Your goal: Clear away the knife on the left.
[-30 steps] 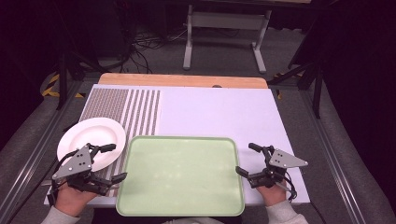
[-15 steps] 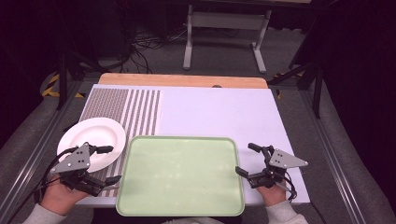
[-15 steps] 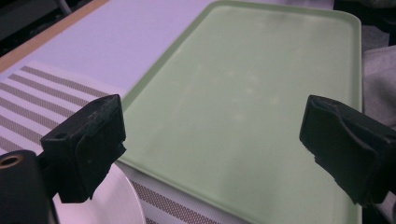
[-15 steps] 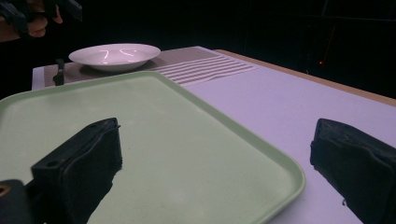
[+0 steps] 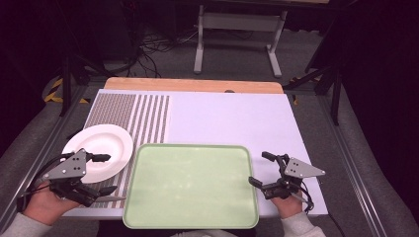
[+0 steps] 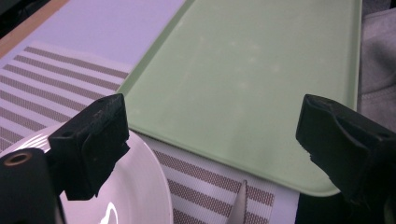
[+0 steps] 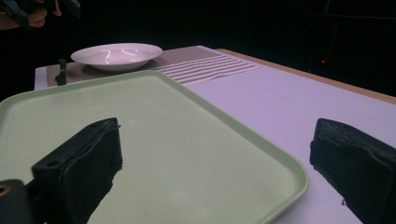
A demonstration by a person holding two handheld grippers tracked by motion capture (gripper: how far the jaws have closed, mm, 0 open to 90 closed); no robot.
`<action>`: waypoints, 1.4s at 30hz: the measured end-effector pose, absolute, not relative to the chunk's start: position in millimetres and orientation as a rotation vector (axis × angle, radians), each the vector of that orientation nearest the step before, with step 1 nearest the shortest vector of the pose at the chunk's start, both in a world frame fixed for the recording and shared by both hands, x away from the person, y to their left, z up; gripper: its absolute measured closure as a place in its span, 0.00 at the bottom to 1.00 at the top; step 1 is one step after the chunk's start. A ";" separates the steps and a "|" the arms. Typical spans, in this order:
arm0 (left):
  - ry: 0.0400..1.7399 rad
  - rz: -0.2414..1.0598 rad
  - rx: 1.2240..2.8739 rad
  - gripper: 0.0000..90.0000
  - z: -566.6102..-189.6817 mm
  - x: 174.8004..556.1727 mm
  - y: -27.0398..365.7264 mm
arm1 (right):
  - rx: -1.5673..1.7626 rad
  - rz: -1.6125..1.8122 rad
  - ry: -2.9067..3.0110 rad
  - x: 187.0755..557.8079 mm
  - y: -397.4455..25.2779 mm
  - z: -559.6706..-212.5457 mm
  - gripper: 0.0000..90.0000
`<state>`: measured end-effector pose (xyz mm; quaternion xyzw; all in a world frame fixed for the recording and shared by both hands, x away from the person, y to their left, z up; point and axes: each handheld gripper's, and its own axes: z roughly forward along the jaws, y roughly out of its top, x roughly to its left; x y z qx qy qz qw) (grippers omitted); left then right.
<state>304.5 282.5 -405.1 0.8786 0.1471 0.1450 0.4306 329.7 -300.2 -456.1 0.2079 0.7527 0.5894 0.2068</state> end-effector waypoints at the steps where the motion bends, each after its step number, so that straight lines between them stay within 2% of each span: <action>1: 0.368 0.361 2.202 0.11 -404.0 304.9 284.4 | 0.578 1.640 2.097 329.6 -300.0 -456.0 0.03; 10: 0.363 0.330 2.282 0.12 -400.1 307.1 298.2 | 0.575 1.637 2.100 329.5 -299.5 -455.9 0.03; 23: 0.324 0.285 2.379 0.21 -401.0 307.4 305.8 | 0.570 1.640 2.100 329.3 -299.3 -455.6 0.03; 42: 0.296 0.191 2.622 0.27 -410.2 311.5 312.8 | 0.568 1.638 2.101 329.2 -299.5 -455.8 0.03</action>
